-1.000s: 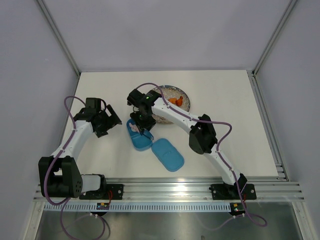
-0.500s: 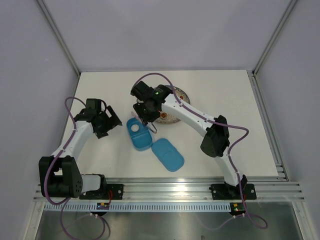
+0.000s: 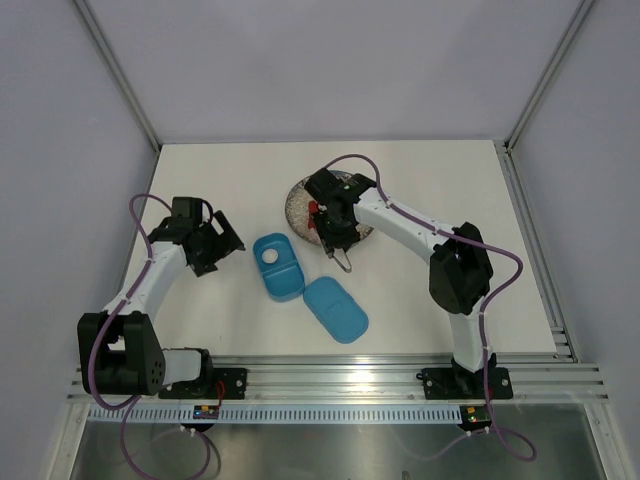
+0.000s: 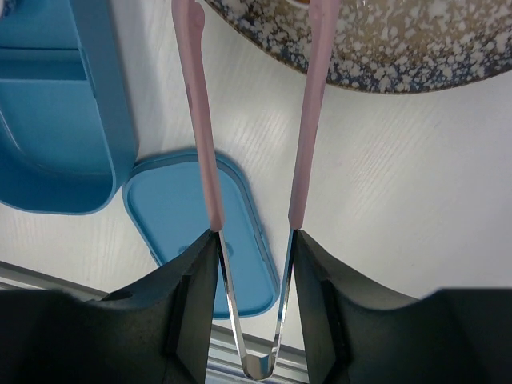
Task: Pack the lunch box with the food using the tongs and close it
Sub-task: Pick up the fake food from the plate.
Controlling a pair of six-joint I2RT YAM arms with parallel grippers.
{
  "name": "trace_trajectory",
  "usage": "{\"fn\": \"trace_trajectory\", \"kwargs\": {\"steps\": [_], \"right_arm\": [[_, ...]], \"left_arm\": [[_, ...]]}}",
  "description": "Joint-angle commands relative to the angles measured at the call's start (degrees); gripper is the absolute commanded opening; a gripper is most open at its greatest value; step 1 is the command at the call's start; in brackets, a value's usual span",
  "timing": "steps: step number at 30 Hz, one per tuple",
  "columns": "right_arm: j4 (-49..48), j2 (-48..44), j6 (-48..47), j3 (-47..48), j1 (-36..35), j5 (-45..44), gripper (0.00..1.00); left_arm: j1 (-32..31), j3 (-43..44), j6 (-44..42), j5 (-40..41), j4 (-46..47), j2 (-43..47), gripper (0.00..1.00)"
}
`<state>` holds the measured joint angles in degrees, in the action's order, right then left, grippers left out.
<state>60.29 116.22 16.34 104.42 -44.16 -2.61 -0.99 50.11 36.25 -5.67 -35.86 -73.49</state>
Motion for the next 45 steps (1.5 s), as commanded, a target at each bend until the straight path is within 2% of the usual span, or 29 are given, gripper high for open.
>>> {"fn": "trace_trajectory", "kwargs": {"steps": [1,18,45], "right_arm": [[-3.86,-5.30,1.50,-3.08,-0.14,-0.82,0.48],[-5.45,-1.62,1.68,-3.79,2.24,-0.99,0.48],[-5.19,6.12,0.27,1.04,3.82,1.47,0.49]], "left_arm": [[0.38,-0.10,-0.30,-1.36,2.81,-0.16,0.92],[0.38,-0.36,-0.13,-2.15,3.69,-2.27,0.92],[0.38,0.34,-0.39,-1.89,3.78,-3.94,0.92]]}}
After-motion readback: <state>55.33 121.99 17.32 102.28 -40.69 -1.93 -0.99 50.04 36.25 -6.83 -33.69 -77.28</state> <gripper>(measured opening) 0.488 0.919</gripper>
